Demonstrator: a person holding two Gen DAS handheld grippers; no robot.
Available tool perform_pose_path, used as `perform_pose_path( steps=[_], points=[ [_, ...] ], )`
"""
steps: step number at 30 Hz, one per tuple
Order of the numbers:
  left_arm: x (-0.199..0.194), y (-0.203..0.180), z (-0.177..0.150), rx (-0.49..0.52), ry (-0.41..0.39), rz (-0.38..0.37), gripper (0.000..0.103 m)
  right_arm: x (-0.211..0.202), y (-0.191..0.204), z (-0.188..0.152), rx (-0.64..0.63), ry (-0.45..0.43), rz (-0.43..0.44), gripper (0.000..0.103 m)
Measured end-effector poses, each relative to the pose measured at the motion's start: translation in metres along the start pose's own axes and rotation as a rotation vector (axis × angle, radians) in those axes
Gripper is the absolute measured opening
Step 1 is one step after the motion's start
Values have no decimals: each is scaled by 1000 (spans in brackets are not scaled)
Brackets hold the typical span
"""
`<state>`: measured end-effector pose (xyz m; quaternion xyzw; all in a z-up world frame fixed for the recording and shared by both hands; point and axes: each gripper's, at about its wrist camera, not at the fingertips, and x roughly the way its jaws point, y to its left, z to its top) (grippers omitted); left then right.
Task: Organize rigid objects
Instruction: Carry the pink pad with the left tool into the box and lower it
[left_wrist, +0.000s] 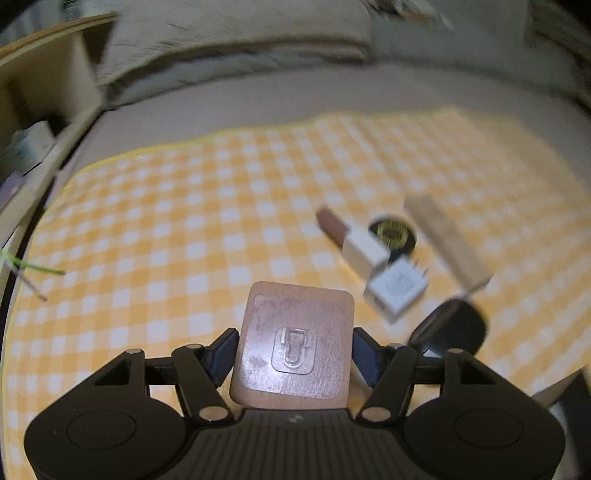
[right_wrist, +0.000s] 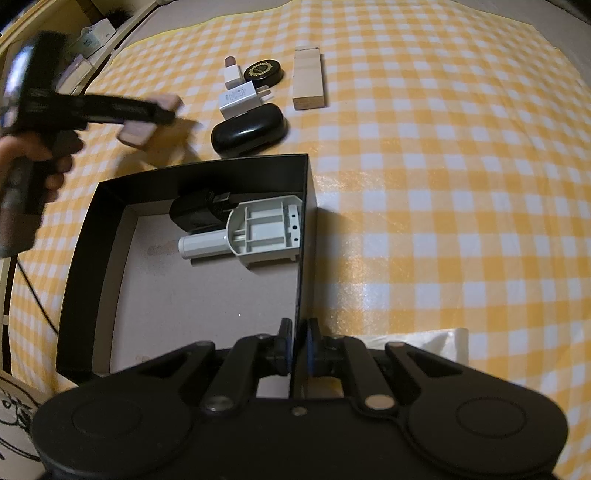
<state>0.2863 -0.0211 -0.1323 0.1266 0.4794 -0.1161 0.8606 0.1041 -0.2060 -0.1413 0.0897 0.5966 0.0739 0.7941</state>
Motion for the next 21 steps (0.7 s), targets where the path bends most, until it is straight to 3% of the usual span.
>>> perform_pose_path(
  steps=[5,9,15,21],
  points=[
    [-50,7,-6,-105,-90,-49,66,1,1,1,-1,-8,-9,7],
    [-85,7,-22,-197,-98,-116,66,1,0,2,3,-10,-13,7],
    [-109,-8,-50,-335,-30,-260,66,1,-1,3,14,-11,-15,7],
    [-113,-52,-78,-323,67,-357,66,1,-1,3,22,-13,-21,7]
  ],
)
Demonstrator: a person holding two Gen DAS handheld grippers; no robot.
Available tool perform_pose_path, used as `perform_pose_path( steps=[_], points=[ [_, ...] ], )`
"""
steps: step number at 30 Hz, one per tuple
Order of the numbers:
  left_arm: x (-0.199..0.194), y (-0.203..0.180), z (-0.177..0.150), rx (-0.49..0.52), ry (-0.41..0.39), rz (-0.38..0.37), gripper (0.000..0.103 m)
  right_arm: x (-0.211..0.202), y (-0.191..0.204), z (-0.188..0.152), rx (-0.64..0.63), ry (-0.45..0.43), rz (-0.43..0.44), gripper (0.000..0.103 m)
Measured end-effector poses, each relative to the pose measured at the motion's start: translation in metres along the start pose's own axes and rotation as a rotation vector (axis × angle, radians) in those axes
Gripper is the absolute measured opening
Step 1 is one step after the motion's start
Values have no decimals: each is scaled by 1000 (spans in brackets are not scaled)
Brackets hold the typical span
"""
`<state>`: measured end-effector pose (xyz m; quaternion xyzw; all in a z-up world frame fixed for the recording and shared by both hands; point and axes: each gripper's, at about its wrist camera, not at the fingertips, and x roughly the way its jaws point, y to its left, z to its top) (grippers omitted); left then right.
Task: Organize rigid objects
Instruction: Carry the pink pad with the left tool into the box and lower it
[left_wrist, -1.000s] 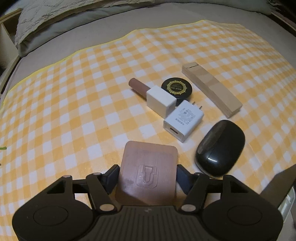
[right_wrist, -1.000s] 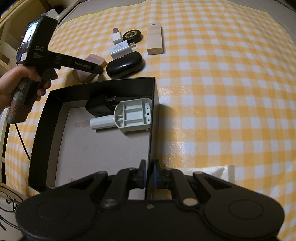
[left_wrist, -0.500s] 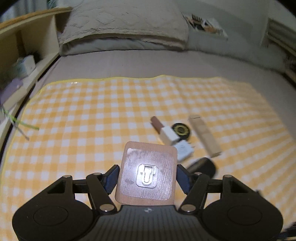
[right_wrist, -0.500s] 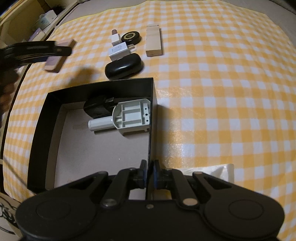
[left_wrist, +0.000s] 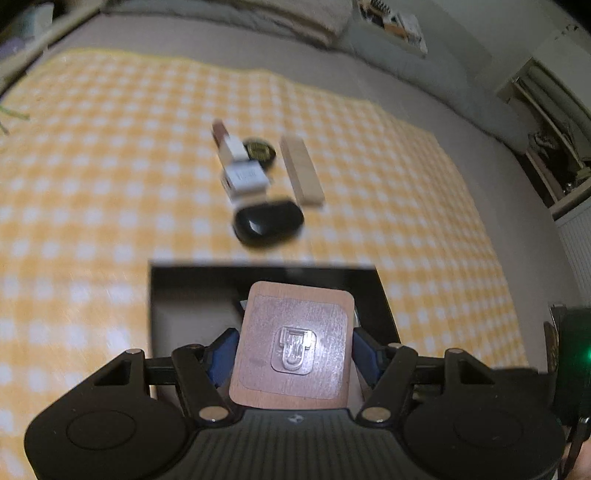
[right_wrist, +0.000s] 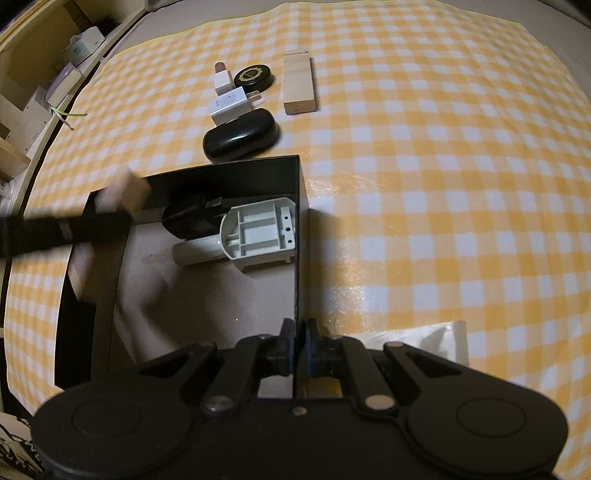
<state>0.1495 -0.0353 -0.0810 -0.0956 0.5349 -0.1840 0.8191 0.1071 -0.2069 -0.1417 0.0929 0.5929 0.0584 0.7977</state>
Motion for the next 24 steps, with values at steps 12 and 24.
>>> perform_pose_path(
  steps=[12,24],
  points=[
    [33,-4,-37,-170,111,65,66,-1,-1,0,7,0,4,6],
    [54,1,-52,-425,148,-52,72,-2,-2,-1,14,2,9,7]
  ],
)
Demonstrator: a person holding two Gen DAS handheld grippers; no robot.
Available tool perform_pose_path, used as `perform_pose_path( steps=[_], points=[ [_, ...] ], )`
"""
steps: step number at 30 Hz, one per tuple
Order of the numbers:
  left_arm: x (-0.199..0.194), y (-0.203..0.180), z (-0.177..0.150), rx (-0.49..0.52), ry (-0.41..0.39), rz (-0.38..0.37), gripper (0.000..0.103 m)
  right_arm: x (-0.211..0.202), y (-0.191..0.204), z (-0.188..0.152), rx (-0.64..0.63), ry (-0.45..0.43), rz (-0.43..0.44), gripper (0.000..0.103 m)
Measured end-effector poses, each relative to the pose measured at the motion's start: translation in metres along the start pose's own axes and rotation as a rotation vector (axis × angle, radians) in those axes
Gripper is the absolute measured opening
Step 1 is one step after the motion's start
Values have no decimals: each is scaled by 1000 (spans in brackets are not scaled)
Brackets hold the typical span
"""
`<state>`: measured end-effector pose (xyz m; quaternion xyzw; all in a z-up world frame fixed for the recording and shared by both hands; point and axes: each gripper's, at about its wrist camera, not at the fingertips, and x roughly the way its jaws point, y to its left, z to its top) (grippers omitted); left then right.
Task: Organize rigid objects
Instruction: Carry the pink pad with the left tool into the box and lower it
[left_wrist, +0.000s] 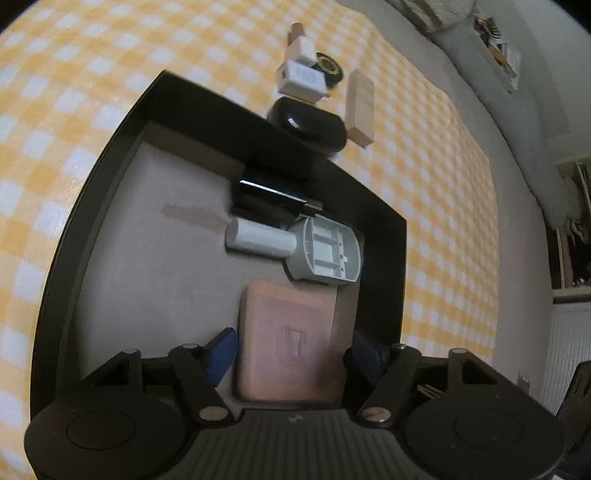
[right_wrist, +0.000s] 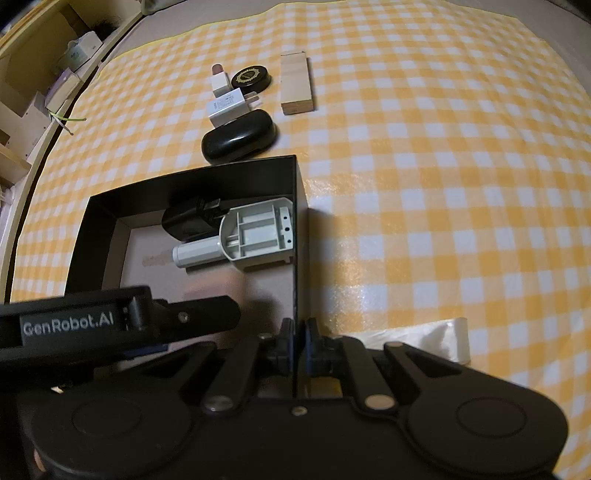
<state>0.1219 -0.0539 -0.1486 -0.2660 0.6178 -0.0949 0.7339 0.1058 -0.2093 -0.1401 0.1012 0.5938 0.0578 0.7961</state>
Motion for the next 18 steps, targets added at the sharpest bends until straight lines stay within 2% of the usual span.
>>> perform_pose_path(
  steps=[2,6,13,18],
  points=[
    [1,0,0,-18,8,13,72,0,0,0,0,1,-1,7],
    [1,-3,1,25,8,50,70,0,0,-1,2,1,-1,7],
    [4,0,0,65,12,59,45,0,1,0,1,-2,-1,7],
    [9,-2,-5,91,25,40,34,0,1,0,4,0,2,7]
  ],
)
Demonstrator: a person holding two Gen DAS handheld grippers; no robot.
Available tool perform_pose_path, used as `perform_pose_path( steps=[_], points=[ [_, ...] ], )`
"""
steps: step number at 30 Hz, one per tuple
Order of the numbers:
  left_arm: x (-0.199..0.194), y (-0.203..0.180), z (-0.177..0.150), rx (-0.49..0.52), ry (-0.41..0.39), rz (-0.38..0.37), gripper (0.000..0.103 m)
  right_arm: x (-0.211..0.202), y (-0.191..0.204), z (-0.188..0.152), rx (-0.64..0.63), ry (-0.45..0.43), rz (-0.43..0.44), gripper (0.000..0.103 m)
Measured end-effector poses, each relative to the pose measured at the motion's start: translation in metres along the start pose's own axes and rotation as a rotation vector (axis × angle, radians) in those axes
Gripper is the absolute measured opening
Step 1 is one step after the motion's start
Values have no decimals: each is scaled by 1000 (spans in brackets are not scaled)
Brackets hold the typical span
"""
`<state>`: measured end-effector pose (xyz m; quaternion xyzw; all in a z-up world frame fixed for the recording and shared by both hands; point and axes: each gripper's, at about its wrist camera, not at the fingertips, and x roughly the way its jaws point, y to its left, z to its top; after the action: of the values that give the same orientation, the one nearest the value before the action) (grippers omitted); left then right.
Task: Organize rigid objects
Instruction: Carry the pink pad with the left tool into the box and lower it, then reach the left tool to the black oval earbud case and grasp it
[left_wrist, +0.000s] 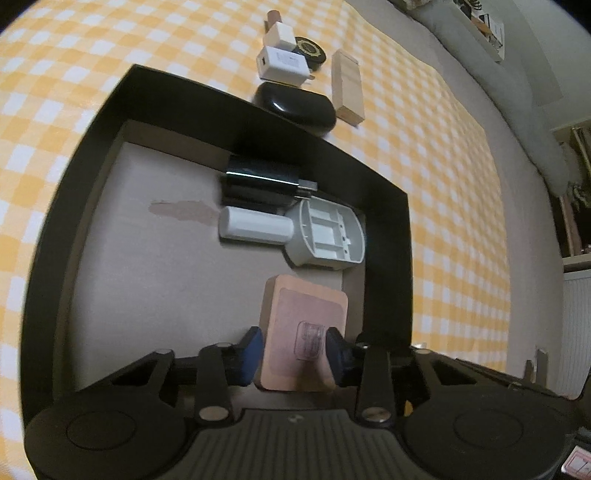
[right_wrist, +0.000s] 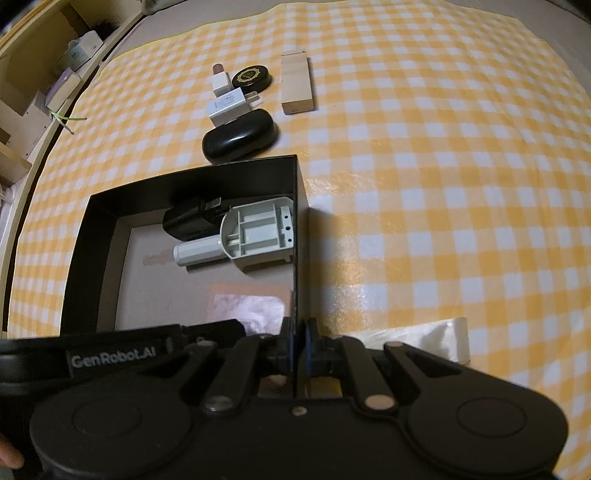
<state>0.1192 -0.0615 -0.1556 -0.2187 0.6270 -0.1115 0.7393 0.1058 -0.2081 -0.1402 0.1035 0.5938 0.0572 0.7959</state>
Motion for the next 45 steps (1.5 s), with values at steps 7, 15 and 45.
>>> perform_pose_path(
  steps=[7,15,45],
  points=[
    [5,3,3,-34,-8,-55,32,-1,0,-1,1,0,2,7],
    [-5,-6,6,41,-32,-22,33,-1,0,-1,1,1,2,7],
    [-87,-38,41,335,-375,136,103,0,2,-1,-9,-2,0,7]
  ],
)
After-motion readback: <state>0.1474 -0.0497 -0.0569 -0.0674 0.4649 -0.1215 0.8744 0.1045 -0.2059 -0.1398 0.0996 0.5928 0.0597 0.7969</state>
